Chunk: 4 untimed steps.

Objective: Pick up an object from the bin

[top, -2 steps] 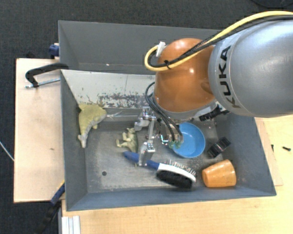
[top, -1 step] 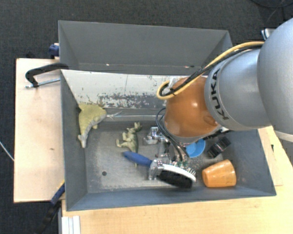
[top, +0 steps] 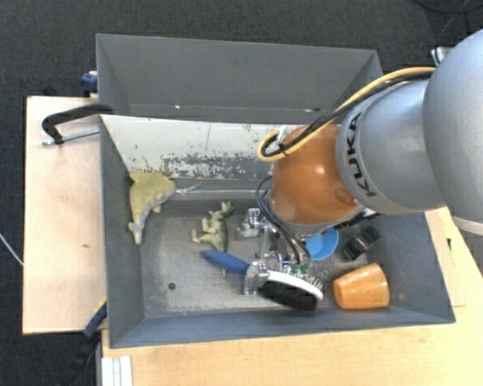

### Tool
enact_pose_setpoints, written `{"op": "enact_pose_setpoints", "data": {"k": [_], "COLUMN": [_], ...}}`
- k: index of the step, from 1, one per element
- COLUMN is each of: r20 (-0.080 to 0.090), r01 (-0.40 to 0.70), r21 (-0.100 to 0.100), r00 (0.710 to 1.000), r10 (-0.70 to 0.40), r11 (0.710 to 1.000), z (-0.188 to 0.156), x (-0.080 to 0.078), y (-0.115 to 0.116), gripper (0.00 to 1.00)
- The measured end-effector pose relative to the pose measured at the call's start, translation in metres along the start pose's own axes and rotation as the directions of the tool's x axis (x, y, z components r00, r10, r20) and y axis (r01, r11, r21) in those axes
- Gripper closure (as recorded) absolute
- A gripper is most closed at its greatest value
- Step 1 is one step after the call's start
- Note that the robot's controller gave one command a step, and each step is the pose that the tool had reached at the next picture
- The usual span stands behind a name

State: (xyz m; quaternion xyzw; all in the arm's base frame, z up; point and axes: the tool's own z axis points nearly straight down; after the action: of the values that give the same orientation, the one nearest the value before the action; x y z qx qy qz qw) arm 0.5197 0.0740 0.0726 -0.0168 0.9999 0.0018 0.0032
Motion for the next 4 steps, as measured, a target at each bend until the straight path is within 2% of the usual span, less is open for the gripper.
{"op": "enact_pose_setpoints", "data": {"k": [3, 4], "r20": [-0.001, 0.0], "r01": [-0.001, -0.003], "r21": [0.001, 0.001], "r00": [1.0, 1.0], "r10": [0.001, 0.003], "r11": [1.0, 1.0], "z": [-0.0034, -0.0044], "x": [-0.0032, -0.0039], "y": [0.003, 0.0029], "gripper": [0.0, 1.0]}}
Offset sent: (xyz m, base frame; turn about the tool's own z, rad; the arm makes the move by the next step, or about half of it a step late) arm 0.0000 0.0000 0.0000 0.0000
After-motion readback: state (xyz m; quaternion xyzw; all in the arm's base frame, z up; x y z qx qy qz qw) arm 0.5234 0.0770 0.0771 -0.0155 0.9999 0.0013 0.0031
